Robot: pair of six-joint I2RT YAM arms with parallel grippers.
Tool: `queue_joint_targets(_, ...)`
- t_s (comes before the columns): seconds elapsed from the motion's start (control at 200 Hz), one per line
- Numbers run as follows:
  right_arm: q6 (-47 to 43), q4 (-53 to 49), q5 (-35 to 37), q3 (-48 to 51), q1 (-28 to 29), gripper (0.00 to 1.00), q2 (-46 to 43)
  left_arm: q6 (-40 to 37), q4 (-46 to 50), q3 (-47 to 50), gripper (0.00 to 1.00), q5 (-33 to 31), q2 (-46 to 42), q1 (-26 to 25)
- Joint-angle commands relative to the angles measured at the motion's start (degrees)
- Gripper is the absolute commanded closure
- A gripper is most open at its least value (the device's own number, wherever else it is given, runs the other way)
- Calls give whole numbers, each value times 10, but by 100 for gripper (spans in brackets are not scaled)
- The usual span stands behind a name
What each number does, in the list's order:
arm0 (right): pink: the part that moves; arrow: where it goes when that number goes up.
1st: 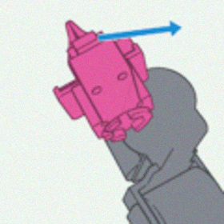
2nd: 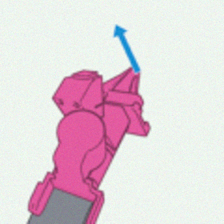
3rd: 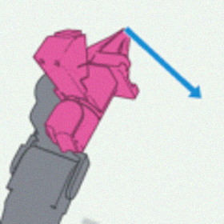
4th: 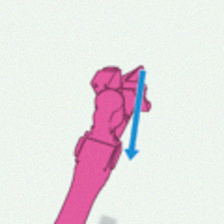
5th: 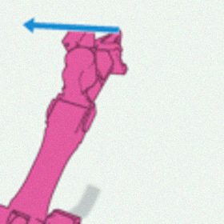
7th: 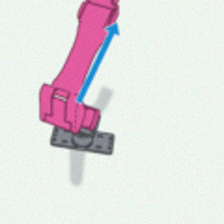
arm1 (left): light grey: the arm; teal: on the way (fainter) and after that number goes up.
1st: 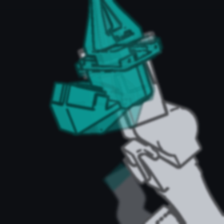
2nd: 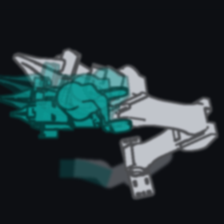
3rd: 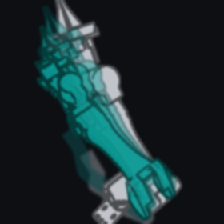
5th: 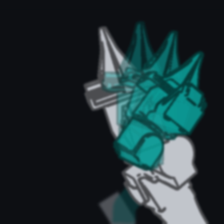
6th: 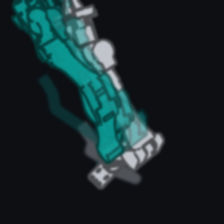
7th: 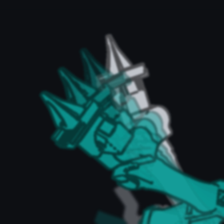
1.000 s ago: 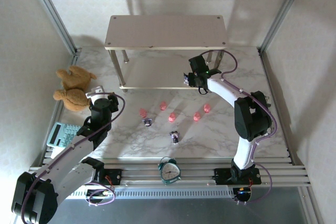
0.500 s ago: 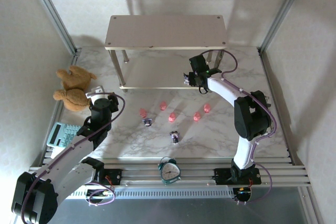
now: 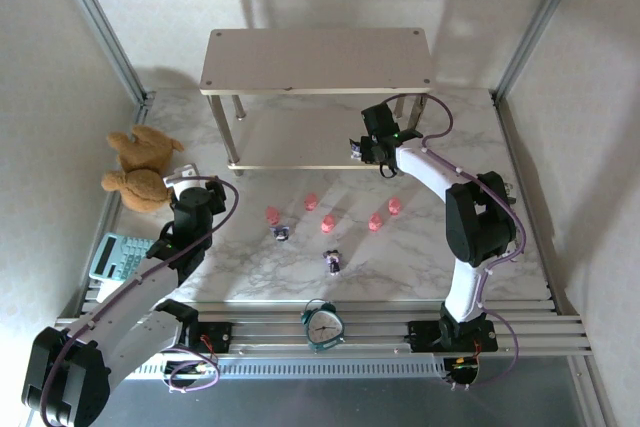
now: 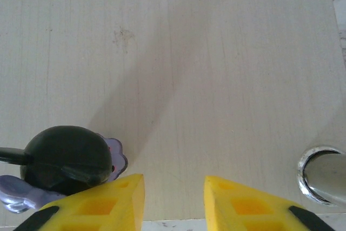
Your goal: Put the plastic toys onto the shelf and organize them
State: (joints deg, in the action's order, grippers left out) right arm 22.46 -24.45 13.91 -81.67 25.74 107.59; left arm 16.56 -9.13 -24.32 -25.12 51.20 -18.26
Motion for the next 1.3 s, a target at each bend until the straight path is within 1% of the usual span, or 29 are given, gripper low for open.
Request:
queue_joint_targets(0.0,-5,10,16,-17,-10,64,5,-6,1,-8,40,-2,3,6)
queue_joint_targets(0.501,-9,13,27,-1,-10,58,-13,-5,1,-10,40,0,5,6)
queue_joint_targets(0.626,-8,12,34,2,-10,50,-18,-4,1,-9,40,1,3,6)
queue_joint_targets(0.736,-7,12,40,10,-10,44,-28,-3,2,-8,40,0,3,6)
queue_joint_targets(0.971,-7,12,54,32,-10,37,-53,-1,2,-6,40,6,1,6)
queue_joint_targets(1.066,-5,10,56,44,-10,36,-65,0,2,-6,39,17,1,6)
queue_joint_targets(1.166,-6,3,45,64,-10,34,-87,7,11,-5,39,43,1,3)
queue_joint_targets(1.291,-3,-8,24,104,-6,33,-132,20,23,4,39,72,-1,-17)
